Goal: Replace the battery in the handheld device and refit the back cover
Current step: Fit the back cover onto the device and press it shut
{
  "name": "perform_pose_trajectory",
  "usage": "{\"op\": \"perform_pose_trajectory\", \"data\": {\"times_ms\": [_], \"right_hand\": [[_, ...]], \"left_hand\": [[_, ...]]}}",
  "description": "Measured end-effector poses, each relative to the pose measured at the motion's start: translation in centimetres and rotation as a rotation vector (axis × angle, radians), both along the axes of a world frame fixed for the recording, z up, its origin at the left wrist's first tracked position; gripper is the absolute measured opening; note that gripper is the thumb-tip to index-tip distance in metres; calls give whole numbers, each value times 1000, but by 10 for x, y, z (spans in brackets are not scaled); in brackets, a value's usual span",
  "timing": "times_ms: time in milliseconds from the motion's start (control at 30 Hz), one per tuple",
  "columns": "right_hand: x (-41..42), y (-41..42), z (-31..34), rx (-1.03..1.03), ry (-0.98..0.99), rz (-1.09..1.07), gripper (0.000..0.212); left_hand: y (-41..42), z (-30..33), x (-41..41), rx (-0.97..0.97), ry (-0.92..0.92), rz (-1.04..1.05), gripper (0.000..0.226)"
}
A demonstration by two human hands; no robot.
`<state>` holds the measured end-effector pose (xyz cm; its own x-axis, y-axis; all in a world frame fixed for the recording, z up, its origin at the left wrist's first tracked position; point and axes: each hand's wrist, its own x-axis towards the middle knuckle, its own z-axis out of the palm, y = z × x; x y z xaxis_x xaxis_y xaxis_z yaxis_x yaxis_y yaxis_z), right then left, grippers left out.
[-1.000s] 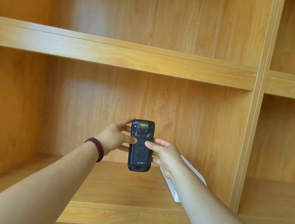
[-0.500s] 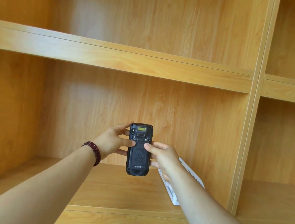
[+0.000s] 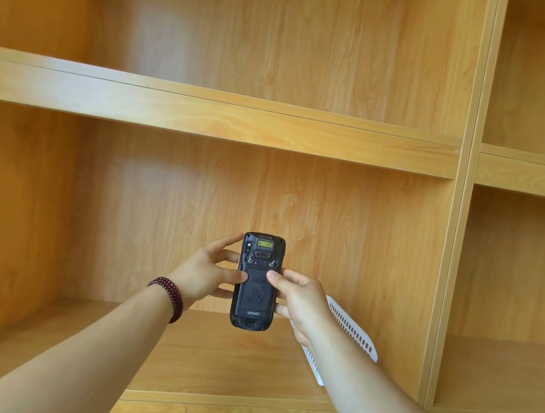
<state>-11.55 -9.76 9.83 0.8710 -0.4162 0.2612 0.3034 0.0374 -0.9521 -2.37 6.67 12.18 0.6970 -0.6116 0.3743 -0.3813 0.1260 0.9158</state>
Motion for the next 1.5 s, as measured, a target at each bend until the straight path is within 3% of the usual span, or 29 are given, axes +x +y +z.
{"op": "perform_pose_trajectory", "data": {"times_ms": [167,367,500,833,1133,1500], "right_hand": [[-1,1,-1,-30,-55,-13,28],[6,5,-1,-333,-167,-252,31],[5,6,-6,-359,-196,-261,43],[7,0,-8,-312,-218,-266,41],[-2,-17,16,-644,-190,-140,19],[4,-32,19,-618,-157,-145,19]], "left_hand": [[0,-6,2,-61,23,-27,70],[-5,-6,3,-117,34,-17,73],[-7,-6,3,-111,25,-7,73],[-12,-4,-1,-109,17,2,71],[-11,0,-2,-82,8,-16,74],[-18,-1,-4,-94,15,-7,73]]}}
